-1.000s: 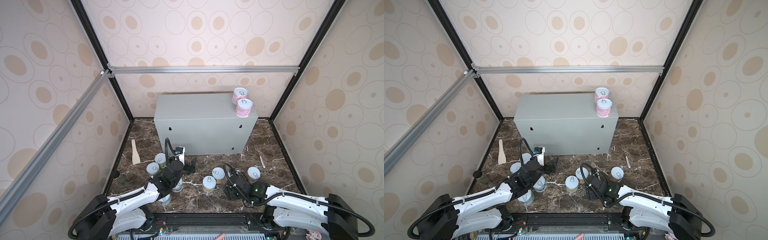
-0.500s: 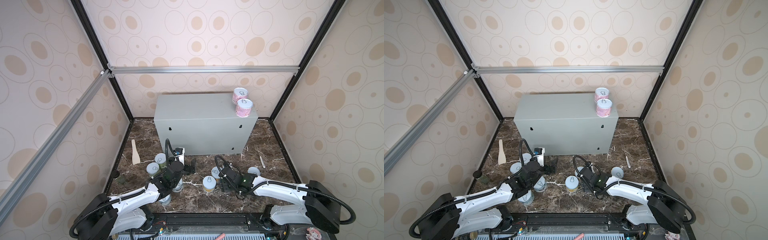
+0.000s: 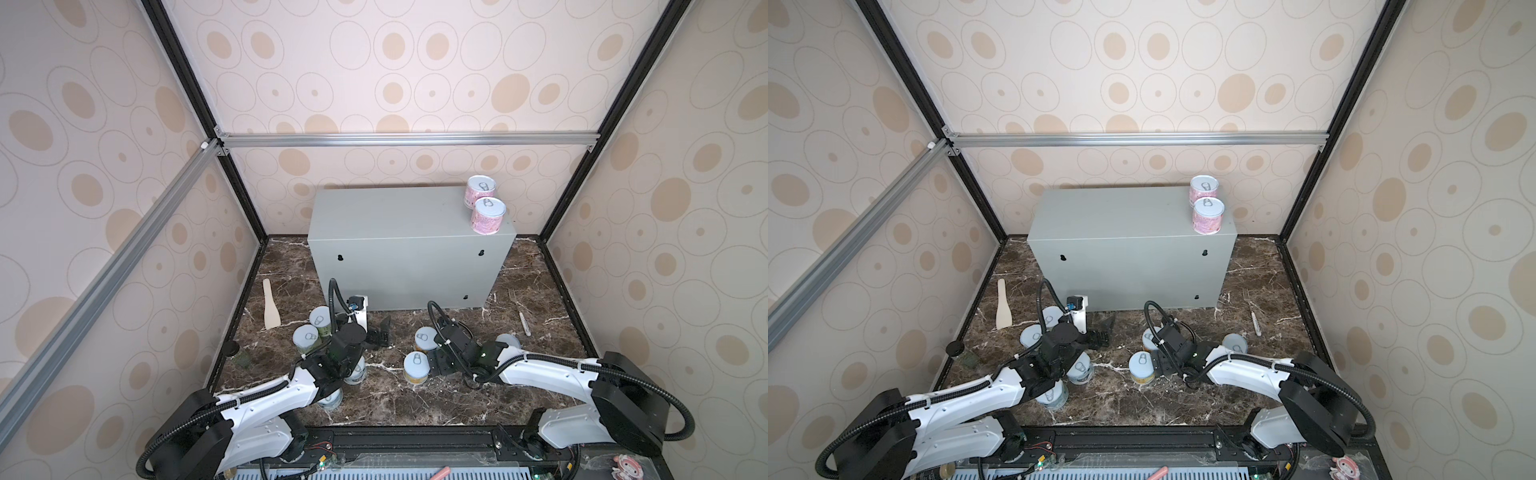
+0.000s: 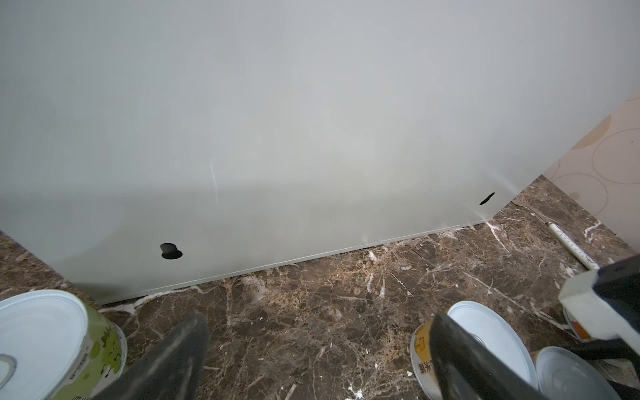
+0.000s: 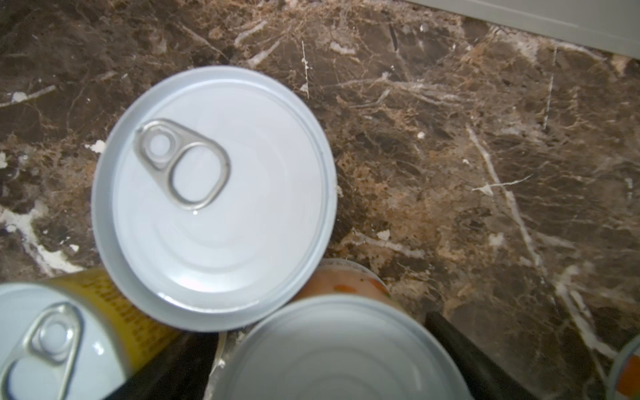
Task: Place and organize the canned foods onto the counter
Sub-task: 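Close the right gripper on the orange-labelled can among the yellow cans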
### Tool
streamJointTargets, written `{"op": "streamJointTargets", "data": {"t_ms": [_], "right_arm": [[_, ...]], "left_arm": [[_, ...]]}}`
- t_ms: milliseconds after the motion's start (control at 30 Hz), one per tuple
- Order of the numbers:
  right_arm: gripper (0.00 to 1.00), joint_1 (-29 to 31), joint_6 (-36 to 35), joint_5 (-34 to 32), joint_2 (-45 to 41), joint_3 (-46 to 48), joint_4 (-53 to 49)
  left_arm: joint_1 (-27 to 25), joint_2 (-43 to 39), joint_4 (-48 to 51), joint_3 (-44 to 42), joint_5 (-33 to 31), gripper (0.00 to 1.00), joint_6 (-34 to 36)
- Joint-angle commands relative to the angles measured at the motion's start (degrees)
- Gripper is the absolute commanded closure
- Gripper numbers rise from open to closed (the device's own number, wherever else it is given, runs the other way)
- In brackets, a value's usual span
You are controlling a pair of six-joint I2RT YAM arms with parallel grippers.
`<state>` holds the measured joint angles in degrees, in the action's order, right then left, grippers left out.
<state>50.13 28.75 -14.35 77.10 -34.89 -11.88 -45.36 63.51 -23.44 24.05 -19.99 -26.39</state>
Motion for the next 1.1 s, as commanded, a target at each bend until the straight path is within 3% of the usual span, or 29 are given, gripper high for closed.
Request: {"op": "streamJointTargets", "data": {"t_ms": [0,267,667,833,1067], "right_arm": [[0.05,-0.2,-0.9,0.4,-3.6,3.7,4.0],[0.11,0.4,-0.6,0.0,-9.0,11.5,12.1],[0.15,1.5,-2.1,-3.7,-3.5,16.0,26.7],[0.29,1.5,-2.2,-5.3,-4.1,16.0,25.9],[0.38,1.6,-2.0,-6.5,-10.0,15.4,19.5]], "left_arm": [[0.4,-1.0,0.2,-0.4,-1.1,0.01,-1.4],[0.3,-0.5,0.2,-0.1,-0.8,0.01,-1.1],[0.4,-0.2,0.6,-0.1,-1.0,0.01,-1.8],[0.4,-0.6,1.4,0.2,-0.9,0.01,-1.7],[0.4,-1.1,2.0,0.6,0.3,0.01,-2.0]]}}
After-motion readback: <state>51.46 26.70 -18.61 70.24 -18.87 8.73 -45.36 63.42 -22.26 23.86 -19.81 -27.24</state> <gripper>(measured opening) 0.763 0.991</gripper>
